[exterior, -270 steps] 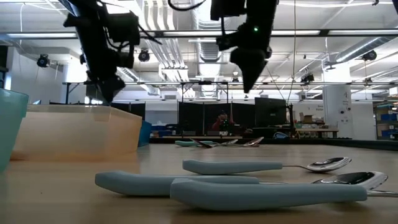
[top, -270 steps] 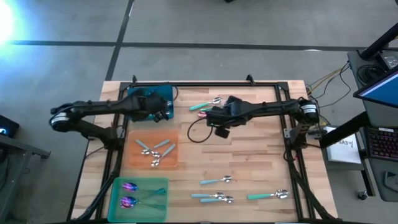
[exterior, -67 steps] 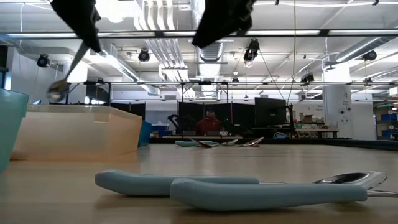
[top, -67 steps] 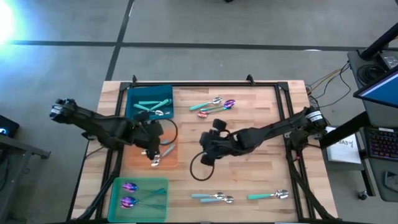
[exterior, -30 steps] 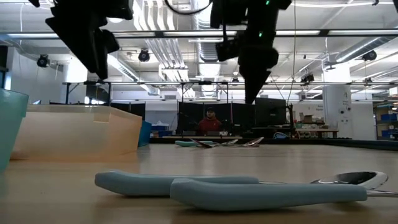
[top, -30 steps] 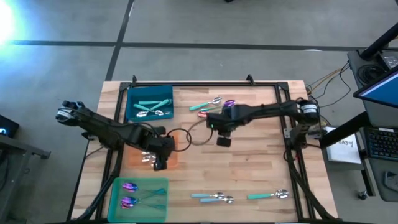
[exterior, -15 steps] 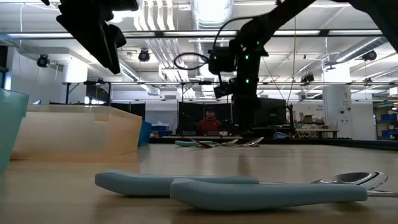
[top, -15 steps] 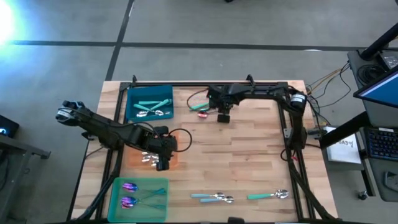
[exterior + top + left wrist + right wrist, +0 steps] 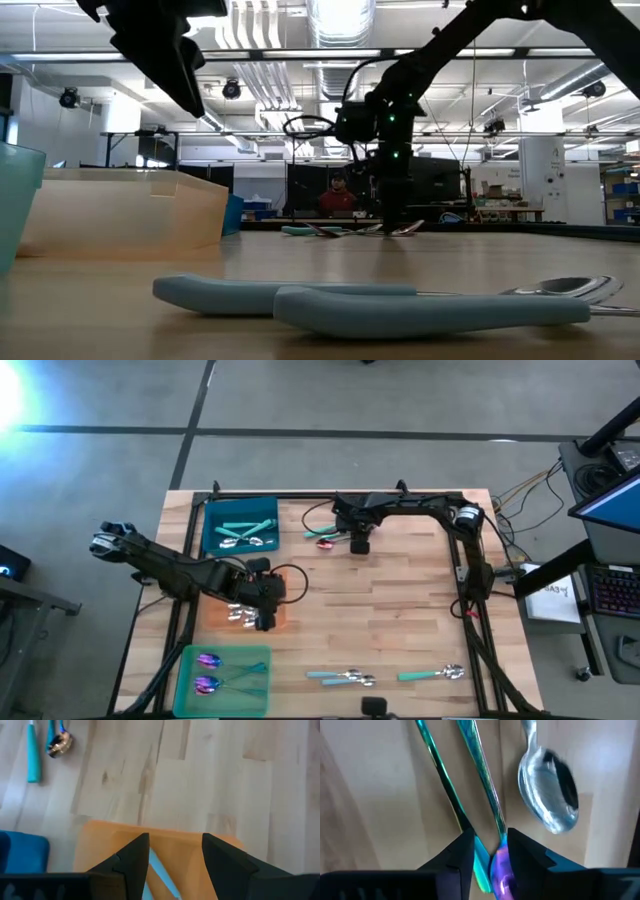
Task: Sort silverware by color (type)
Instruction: Put the violet spoon into the green bin
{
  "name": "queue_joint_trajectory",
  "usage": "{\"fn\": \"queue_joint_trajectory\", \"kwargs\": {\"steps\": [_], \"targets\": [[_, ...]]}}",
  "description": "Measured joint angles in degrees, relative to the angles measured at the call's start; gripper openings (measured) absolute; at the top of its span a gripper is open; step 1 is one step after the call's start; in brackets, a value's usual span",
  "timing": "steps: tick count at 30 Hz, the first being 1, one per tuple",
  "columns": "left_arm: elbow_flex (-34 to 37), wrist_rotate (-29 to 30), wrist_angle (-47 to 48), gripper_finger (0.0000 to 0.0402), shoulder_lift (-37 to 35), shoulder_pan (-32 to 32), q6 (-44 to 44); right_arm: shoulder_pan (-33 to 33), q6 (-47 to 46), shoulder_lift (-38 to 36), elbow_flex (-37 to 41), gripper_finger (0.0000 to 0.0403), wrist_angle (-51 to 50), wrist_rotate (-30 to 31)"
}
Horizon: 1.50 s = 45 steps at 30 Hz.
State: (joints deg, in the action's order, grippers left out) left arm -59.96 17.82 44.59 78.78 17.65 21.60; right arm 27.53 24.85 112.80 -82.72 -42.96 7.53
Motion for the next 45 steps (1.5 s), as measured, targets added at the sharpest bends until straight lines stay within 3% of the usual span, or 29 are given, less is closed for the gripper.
{"fn": "queue_joint_trajectory", "kwargs": {"steps": [45], "targets": [[0.0, 2.8, 0.4, 0.0166, 0.0, -0.1, -4.6, 0.9, 5.2, -0.2, -0.5, 0.0102, 5.6, -0.1]]}}
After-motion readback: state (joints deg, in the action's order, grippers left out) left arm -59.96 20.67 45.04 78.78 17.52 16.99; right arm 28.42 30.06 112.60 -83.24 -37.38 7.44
